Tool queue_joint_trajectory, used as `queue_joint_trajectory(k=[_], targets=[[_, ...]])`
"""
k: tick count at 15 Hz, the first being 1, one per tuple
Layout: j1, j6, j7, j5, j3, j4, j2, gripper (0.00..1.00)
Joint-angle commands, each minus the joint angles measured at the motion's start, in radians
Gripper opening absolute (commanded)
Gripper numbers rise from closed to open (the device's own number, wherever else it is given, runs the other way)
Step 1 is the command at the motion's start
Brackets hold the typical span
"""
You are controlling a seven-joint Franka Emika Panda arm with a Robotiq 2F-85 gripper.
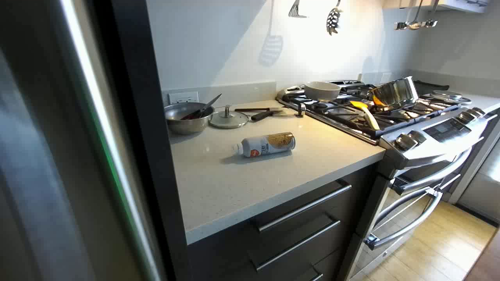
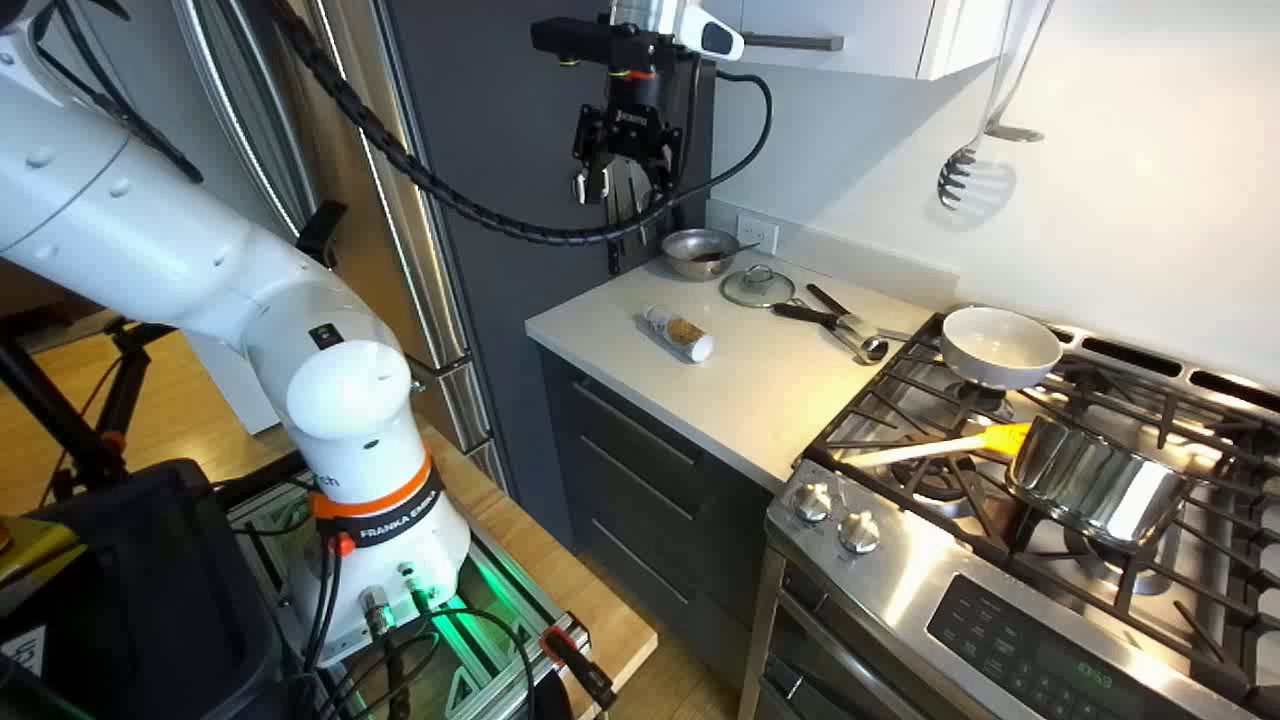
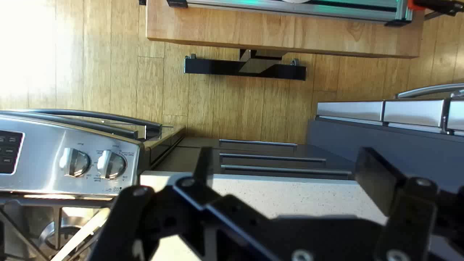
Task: Put the spray bottle upright
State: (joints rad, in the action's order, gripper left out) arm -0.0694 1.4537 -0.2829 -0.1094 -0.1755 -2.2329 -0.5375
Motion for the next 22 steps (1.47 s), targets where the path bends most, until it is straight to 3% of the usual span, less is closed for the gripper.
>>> queue_joint_trajectory(k=[1,12,15,22], targets=[[0.000,-0.002,0.000,0.000,0.000,0.002,0.001,1.00],[0.000,-0.002,0.000,0.000,0.000,0.002,0.001,1.00],[-0.019,0.125,0.203,0.062,0.030,0.028,0.074,1.00],[0.013,0.612,0.672,0.231,0.185,0.011,0.328,1.00]])
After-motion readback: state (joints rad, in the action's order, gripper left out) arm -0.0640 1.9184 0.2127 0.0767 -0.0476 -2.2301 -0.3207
